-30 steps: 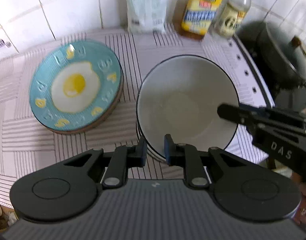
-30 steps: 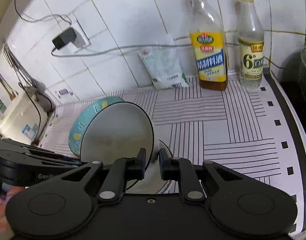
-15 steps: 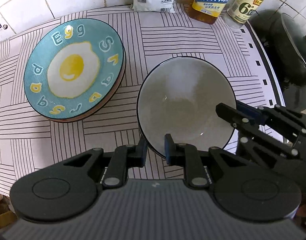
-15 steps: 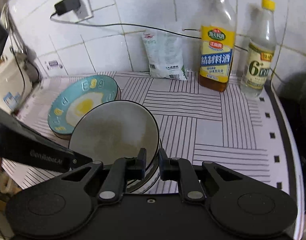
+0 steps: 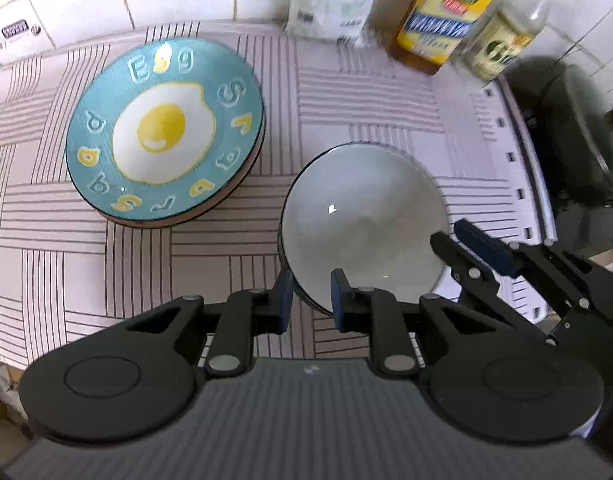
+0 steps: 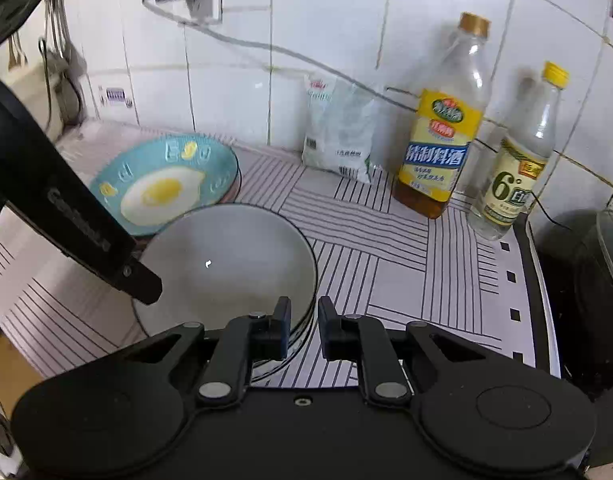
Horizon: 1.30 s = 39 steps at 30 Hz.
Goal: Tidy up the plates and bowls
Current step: 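Carry the bowl with both grippers onto the two stacked bowls and open, then close both grippers on the rim of the three-bowl stack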
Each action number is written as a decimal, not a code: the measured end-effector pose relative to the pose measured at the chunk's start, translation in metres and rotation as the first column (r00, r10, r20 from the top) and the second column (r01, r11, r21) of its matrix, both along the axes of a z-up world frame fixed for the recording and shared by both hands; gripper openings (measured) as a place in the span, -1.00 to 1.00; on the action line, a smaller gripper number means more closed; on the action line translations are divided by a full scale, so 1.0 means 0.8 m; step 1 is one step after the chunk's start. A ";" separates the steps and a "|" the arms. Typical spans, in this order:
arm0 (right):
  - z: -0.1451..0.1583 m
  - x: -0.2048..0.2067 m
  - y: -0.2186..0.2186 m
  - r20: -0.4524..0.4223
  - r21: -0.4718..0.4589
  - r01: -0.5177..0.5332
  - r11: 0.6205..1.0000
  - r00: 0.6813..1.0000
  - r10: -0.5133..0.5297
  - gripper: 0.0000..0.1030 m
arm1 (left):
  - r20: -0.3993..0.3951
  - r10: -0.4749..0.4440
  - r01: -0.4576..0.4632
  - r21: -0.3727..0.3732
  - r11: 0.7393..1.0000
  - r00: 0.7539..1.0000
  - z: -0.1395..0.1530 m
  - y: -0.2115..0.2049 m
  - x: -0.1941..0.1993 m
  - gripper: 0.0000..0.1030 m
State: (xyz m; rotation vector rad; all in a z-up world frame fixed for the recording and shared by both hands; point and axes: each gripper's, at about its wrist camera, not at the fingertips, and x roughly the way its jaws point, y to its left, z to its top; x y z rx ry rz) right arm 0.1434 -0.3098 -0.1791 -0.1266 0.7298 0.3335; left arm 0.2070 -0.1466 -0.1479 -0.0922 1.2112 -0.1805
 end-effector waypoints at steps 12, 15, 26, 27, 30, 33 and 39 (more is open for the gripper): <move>0.004 -0.072 -0.028 0.072 0.162 -0.117 0.980 0.992 0.106 -0.09 | 0.184 0.007 0.014 -0.111 0.994 0.983 0.031 0.014 -0.056 -0.49; -0.009 -0.083 -0.035 0.131 0.224 -0.177 0.958 0.980 0.150 0.36 | 0.238 0.008 0.033 -0.167 0.985 0.971 0.024 0.023 -0.066 -0.43; -0.108 -0.039 -0.002 0.093 0.212 -0.126 0.969 0.990 0.109 0.80 | 0.223 0.117 -0.043 -0.313 0.949 0.968 -0.035 0.060 -0.044 -0.12; -0.113 -0.034 0.002 0.094 0.202 -0.127 0.971 0.989 0.110 0.80 | 0.216 0.120 -0.046 -0.317 0.947 0.969 -0.040 0.061 -0.038 -0.06; -0.126 -0.016 0.019 0.102 0.194 -0.158 0.968 0.985 0.140 0.90 | 0.168 0.112 -0.047 -0.351 0.935 0.979 -0.058 0.062 -0.017 0.06; -0.133 -0.010 0.035 0.142 0.161 -0.190 0.968 0.975 0.168 0.94 | 0.145 0.119 -0.063 -0.347 0.936 0.982 -0.076 0.060 -0.002 0.03; -0.145 0.002 0.042 0.158 0.189 -0.195 0.962 0.973 0.166 1.00 | 0.122 0.106 -0.054 -0.369 0.928 0.987 -0.103 0.058 0.011 0.00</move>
